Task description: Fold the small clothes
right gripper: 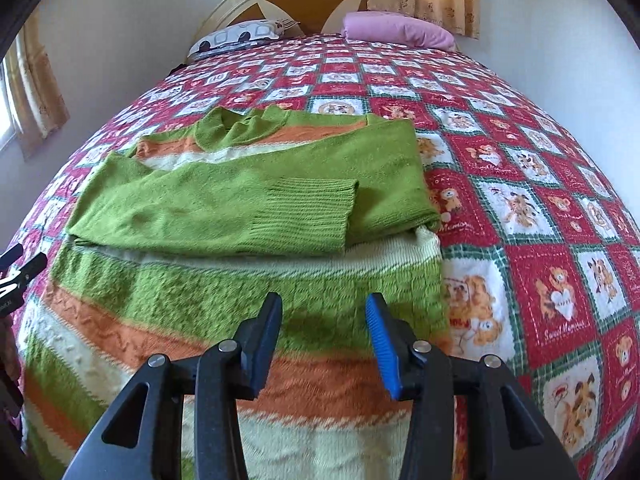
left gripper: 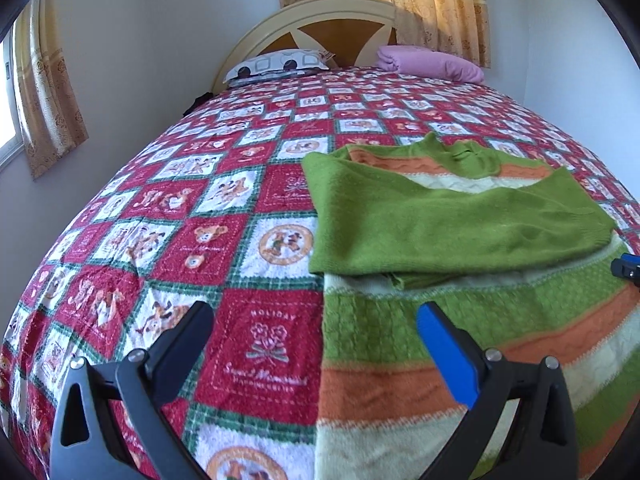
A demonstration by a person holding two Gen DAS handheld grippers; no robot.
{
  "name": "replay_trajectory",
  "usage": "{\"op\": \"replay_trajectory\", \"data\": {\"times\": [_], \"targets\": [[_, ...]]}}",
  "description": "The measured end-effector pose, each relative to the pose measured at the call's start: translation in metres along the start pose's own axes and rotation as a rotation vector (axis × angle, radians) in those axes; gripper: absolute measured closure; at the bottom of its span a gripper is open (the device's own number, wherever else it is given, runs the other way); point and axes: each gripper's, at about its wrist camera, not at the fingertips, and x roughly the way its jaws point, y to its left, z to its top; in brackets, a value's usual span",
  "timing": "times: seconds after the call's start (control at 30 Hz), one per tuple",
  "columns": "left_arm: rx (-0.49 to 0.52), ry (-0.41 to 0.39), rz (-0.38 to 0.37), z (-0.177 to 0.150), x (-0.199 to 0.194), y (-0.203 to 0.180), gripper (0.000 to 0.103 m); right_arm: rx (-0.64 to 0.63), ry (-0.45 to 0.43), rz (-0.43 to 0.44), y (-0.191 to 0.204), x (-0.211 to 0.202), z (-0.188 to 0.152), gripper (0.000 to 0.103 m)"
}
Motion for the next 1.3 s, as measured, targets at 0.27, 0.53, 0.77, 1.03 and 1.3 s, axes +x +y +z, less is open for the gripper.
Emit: {"op": "replay_trajectory", "data": {"times": [0.27, 0.53, 0.77, 1.03, 1.3], "targets": [[0.019, -0.017, -0.033, -0.010, -0.028, -0.006, 0.000, -0.004, -0.038, 0.039, 0.009, -0.036, -0.009, 0.058], [0.040, -0.037, -0.059, -0.023, -0.057, -0.006, 0.000, -0.023, -0.052, 0.074, 0.019, -0.065, -0.029, 0.056], [0.062, -0.050, -0.082, -0.037, -0.079, -0.007, 0.000, -0.056, -0.054, 0.105, 0.031, -0.089, -0.051, 0.054], [0.061, -0.031, -0.103, -0.054, -0.092, -0.005, 0.000, -0.090, -0.039, 0.133, 0.043, -0.106, -0.076, 0.051], [0.066, -0.015, -0.131, -0.072, -0.109, -0.002, 0.000, -0.096, -0.018, 0.148, 0.046, -0.118, -0.102, 0.050]]}}
